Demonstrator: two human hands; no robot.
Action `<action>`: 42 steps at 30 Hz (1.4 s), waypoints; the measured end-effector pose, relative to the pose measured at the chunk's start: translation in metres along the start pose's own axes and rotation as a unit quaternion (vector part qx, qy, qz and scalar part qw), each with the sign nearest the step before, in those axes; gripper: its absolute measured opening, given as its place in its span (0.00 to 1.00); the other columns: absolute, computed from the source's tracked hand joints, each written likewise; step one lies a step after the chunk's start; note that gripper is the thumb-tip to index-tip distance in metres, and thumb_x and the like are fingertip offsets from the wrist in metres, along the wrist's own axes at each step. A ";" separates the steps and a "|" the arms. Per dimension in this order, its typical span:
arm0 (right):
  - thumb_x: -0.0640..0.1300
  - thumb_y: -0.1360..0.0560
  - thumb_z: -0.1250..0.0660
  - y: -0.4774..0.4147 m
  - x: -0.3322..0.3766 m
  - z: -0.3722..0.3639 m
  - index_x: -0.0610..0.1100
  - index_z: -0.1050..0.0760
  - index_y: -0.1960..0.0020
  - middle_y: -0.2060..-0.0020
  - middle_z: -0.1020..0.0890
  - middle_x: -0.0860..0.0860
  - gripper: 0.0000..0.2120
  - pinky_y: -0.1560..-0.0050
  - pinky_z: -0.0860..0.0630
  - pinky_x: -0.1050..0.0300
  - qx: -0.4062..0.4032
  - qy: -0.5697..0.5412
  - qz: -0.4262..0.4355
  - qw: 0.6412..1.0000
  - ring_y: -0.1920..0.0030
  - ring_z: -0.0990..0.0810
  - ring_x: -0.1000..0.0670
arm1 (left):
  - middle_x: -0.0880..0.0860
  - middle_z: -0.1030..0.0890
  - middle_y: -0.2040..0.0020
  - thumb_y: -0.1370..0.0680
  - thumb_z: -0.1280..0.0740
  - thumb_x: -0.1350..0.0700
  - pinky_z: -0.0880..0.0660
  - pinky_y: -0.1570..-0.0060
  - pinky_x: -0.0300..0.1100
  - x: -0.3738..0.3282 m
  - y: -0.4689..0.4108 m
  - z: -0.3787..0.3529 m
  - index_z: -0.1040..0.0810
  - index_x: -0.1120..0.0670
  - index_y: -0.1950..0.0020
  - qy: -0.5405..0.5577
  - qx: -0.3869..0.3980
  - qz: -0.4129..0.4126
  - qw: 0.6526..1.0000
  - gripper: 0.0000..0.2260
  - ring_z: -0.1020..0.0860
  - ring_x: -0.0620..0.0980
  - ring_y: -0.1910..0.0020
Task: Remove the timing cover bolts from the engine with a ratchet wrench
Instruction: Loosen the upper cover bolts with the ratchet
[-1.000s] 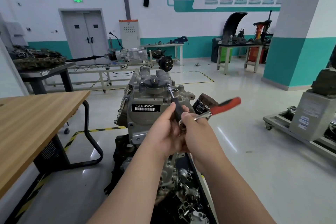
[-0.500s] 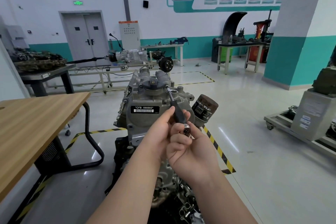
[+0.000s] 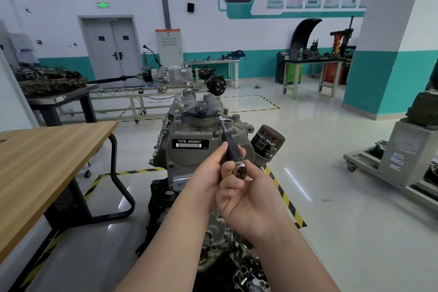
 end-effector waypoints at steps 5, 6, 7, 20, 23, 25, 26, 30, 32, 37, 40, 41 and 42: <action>0.52 0.17 0.46 0.002 0.011 0.003 0.45 0.19 0.55 0.71 0.23 0.49 0.20 0.78 0.34 0.63 -0.071 0.227 0.055 0.970 0.79 0.32 0.52 | 0.46 0.32 0.82 0.22 0.40 0.39 0.38 0.83 0.28 0.006 -0.006 0.005 0.14 0.50 0.64 -0.083 -0.041 -0.028 0.995 0.22 0.33 0.45 0.86; 0.52 0.17 0.47 0.002 0.013 0.003 0.44 0.21 0.51 0.71 0.24 0.49 0.19 0.78 0.35 0.62 -0.082 0.280 0.066 0.954 0.79 0.32 0.52 | 0.47 0.34 0.84 0.22 0.40 0.39 0.37 0.82 0.29 0.007 -0.005 0.004 0.14 0.50 0.64 -0.080 -0.035 -0.024 0.996 0.23 0.33 0.46 0.87; 0.52 0.17 0.47 0.002 0.016 0.003 0.42 0.23 0.49 0.71 0.24 0.48 0.18 0.78 0.35 0.62 -0.093 0.330 0.079 0.936 0.79 0.32 0.52 | 0.48 0.34 0.84 0.21 0.41 0.39 0.36 0.83 0.30 0.008 -0.005 0.002 0.14 0.51 0.63 -0.070 -0.024 -0.021 0.997 0.23 0.33 0.47 0.87; 0.51 0.18 0.48 0.007 0.040 -0.032 0.38 0.38 0.36 0.57 0.26 0.45 0.18 0.64 0.29 0.56 -0.147 0.898 0.224 0.348 0.63 0.25 0.47 | 0.56 0.15 0.55 0.20 0.40 0.45 0.23 0.53 0.45 0.004 -0.008 -0.008 0.15 0.57 0.49 0.002 -0.001 -0.055 0.998 0.19 0.16 0.51 0.55; 0.53 0.17 0.50 0.008 0.033 -0.039 0.41 0.41 0.39 0.68 0.36 0.51 0.17 0.72 0.38 0.58 -0.154 0.944 0.231 0.181 0.67 0.27 0.47 | 0.52 0.17 0.70 0.18 0.43 0.45 0.22 0.69 0.38 0.004 -0.008 -0.006 0.14 0.57 0.63 0.020 0.014 -0.042 0.999 0.26 0.17 0.48 0.68; 0.54 0.17 0.49 0.008 0.031 -0.041 0.42 0.43 0.39 0.69 0.35 0.52 0.16 0.71 0.36 0.57 -0.157 0.940 0.240 0.182 0.63 0.21 0.46 | 0.52 0.19 0.72 0.18 0.42 0.45 0.23 0.72 0.37 0.004 -0.007 -0.007 0.15 0.57 0.66 0.029 0.017 -0.039 0.999 0.26 0.17 0.48 0.70; 0.53 0.17 0.49 0.008 0.031 -0.041 0.42 0.43 0.39 0.68 0.33 0.51 0.16 0.69 0.35 0.56 -0.156 0.937 0.245 0.197 0.59 0.19 0.45 | 0.52 0.18 0.71 0.18 0.42 0.45 0.23 0.72 0.37 0.003 -0.006 -0.007 0.15 0.57 0.65 0.029 0.017 -0.041 0.999 0.26 0.17 0.49 0.69; 0.51 0.18 0.47 0.007 0.030 -0.038 0.40 0.39 0.38 0.53 0.20 0.45 0.16 0.57 0.24 0.51 -0.145 0.890 0.250 0.352 0.52 0.18 0.43 | 0.54 0.16 0.63 0.18 0.43 0.44 0.21 0.68 0.39 0.002 -0.004 -0.007 0.14 0.56 0.61 0.000 0.004 -0.059 0.998 0.25 0.16 0.50 0.63; 0.51 0.18 0.45 0.006 0.029 -0.033 0.41 0.38 0.37 0.50 0.21 0.45 0.16 0.52 0.24 0.51 -0.128 0.847 0.249 0.451 0.52 0.20 0.44 | 0.55 0.15 0.61 0.19 0.42 0.44 0.21 0.66 0.40 0.001 -0.002 -0.007 0.14 0.57 0.59 0.003 0.002 -0.062 0.998 0.24 0.16 0.51 0.62; 0.49 0.19 0.41 -0.004 0.026 -0.015 0.46 0.32 0.39 0.59 0.19 0.56 0.11 0.58 0.25 0.61 -0.145 0.631 0.251 0.720 0.59 0.22 0.56 | 0.51 0.16 0.65 0.19 0.44 0.41 0.24 0.66 0.36 0.001 -0.002 -0.007 0.14 0.54 0.59 -0.024 -0.025 -0.070 0.997 0.25 0.17 0.46 0.68; 0.49 0.19 0.42 -0.009 0.018 -0.004 0.42 0.26 0.46 0.74 0.23 0.51 0.12 0.71 0.29 0.57 -0.140 0.464 0.209 0.849 0.77 0.27 0.49 | 0.48 0.26 0.81 0.19 0.44 0.40 0.34 0.82 0.28 0.004 0.003 -0.007 0.19 0.51 0.52 -0.069 -0.033 -0.044 0.996 0.19 0.30 0.45 0.86; 0.49 0.18 0.43 -0.009 0.016 -0.002 0.40 0.25 0.49 0.75 0.25 0.49 0.13 0.75 0.32 0.59 -0.131 0.406 0.195 0.883 0.79 0.30 0.49 | 0.48 0.29 0.82 0.20 0.42 0.40 0.39 0.83 0.27 0.004 0.004 -0.005 0.20 0.51 0.52 -0.079 -0.038 -0.042 0.995 0.17 0.34 0.45 0.87; 0.49 0.18 0.43 -0.009 0.014 -0.001 0.40 0.24 0.49 0.75 0.26 0.49 0.14 0.77 0.34 0.60 -0.124 0.358 0.183 0.907 0.80 0.32 0.50 | 0.47 0.32 0.83 0.21 0.40 0.40 0.42 0.85 0.28 0.005 0.003 -0.004 0.20 0.50 0.54 -0.088 -0.046 -0.042 0.994 0.16 0.37 0.44 0.88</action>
Point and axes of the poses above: each hand's wrist, its own y-axis away from the middle knuckle, its own z-axis out of the back of the hand, x = y × z, the point moved 2 cm from there along -y, towards the middle knuckle
